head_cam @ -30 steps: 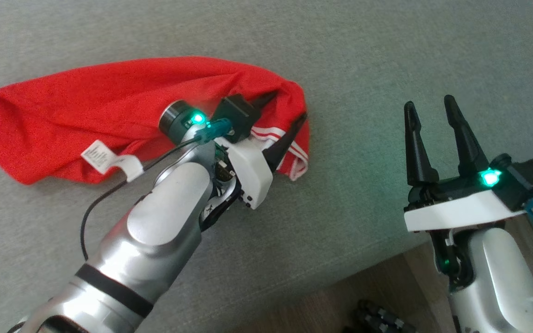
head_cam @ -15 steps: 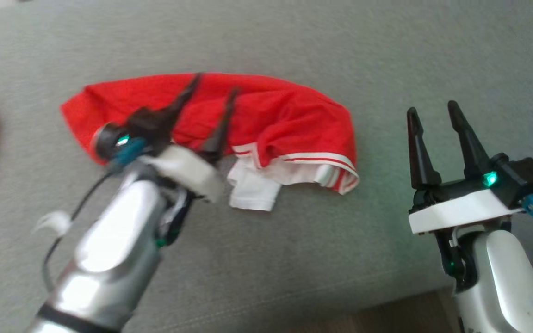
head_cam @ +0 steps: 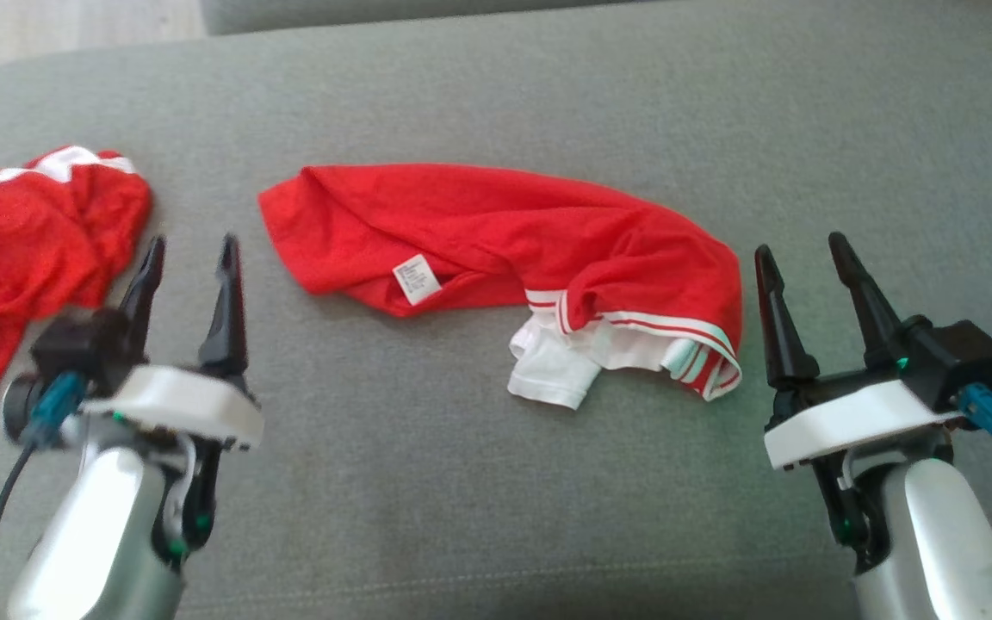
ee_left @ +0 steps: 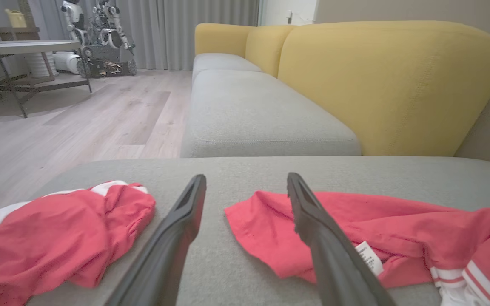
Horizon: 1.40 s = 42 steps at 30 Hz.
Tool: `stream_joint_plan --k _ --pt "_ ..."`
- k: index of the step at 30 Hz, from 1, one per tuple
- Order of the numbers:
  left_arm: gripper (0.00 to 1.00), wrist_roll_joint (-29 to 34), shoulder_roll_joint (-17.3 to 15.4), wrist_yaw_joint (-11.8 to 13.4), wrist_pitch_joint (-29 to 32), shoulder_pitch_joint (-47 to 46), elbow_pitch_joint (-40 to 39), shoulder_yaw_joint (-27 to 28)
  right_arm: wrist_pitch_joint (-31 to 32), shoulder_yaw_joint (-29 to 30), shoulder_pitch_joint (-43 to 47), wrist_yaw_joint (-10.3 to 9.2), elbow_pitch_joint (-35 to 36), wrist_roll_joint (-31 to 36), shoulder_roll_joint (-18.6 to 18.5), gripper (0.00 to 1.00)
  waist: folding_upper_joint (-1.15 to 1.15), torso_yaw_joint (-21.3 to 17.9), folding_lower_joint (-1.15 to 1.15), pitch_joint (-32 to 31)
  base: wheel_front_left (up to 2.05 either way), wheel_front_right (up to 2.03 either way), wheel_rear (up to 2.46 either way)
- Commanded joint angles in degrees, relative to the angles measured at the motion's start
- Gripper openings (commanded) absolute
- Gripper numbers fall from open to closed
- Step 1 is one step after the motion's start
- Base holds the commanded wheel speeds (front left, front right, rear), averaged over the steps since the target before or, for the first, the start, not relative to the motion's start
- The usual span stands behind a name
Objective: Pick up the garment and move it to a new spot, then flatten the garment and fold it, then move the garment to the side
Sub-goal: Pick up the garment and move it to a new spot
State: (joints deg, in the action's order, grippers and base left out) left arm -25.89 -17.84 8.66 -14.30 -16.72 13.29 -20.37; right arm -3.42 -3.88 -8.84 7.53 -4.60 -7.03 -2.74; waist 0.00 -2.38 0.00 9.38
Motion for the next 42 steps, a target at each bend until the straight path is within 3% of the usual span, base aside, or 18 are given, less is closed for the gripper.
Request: stream_joint_plan --k 1,22,42 --pt "1.00 0.00 -1.93 0.54 -0.69 -0.74 -2.46 3.09 0.40 -1.20 -0.36 -0.04 1.55 0.28 -0.14 1.00 0.00 1.00 0.00 -1.05 0.00 0.00 0.00" --pt "1.00 1.76 -2.72 1.13 -0.68 12.90 -9.03 3.98 2.45 -0.69 6.30 -0.04 2.29 0.27 -0.14 1.00 0.00 1.56 0.00 -7.20 0.00 0.00 0.00" --pt "1.00 1.41 -3.27 2.39 -0.15 14.03 -10.09 3.76 3.66 -0.58 7.03 -0.04 3.95 0.31 -0.14 1.00 0.00 1.71 0.00 -7.18 0.00 0.00 0.00"
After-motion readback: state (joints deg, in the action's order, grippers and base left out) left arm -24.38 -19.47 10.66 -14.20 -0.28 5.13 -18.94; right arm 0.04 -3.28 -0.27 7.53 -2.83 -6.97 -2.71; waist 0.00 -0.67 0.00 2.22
